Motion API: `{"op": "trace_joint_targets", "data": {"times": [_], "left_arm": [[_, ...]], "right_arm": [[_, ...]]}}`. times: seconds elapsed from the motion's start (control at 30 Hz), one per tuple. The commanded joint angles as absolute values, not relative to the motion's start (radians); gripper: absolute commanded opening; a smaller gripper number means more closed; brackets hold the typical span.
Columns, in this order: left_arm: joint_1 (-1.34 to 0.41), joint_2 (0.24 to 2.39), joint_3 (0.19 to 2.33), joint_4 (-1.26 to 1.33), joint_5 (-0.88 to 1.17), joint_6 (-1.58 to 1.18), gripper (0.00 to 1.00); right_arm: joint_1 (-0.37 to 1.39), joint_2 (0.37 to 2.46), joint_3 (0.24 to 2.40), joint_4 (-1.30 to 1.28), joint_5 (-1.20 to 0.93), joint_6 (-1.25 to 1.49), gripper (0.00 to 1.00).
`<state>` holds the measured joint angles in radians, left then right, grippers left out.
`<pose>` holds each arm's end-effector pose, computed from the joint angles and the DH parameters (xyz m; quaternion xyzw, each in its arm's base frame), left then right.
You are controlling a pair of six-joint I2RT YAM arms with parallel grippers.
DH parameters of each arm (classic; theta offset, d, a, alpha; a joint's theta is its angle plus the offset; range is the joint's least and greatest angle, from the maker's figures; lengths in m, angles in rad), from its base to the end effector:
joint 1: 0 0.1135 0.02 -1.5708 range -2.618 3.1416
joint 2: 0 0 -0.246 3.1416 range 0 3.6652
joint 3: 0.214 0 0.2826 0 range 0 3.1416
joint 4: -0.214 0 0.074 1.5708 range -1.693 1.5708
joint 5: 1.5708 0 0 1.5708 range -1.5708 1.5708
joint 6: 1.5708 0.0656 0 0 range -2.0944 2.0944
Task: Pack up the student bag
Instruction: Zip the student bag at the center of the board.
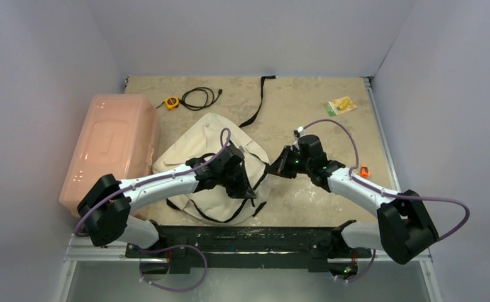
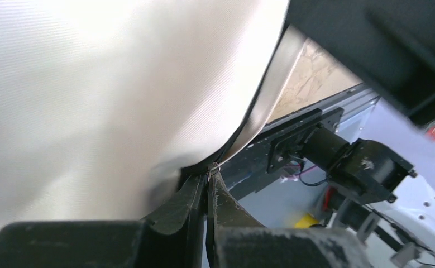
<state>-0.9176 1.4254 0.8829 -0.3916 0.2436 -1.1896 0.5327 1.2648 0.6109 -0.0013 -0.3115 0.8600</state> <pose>0.1902 -0.2746 0.1550 -0.0901 0.9392 -0.3271 0.0533 0.2566 0.1746 0.1446 0.0767 0.8855 0.3868 0.2457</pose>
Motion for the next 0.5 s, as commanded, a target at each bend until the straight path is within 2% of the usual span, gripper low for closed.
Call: {"op": "trace_joint_targets", "data": {"times": [0.0, 0.13, 0.47], "left_arm": [[-0.933, 1.338, 0.861, -0.622, 0.216, -1.042, 0.0], [-0.933, 1.278, 0.828, -0.713, 0.162, -0.969, 0.0], [-0.936, 1.122, 0.654, -0.737, 0.242, -0.906, 0.0]], "right_arm": [[0.371, 1.238, 0.62, 0.062, -0.129, 0.808, 0.0], [0.29, 1.286, 0.667, 0.072, -0.142, 0.754, 0.0], [0.179, 1.539, 0.982, 0.004, -0.071, 0.544, 0.0]]}}
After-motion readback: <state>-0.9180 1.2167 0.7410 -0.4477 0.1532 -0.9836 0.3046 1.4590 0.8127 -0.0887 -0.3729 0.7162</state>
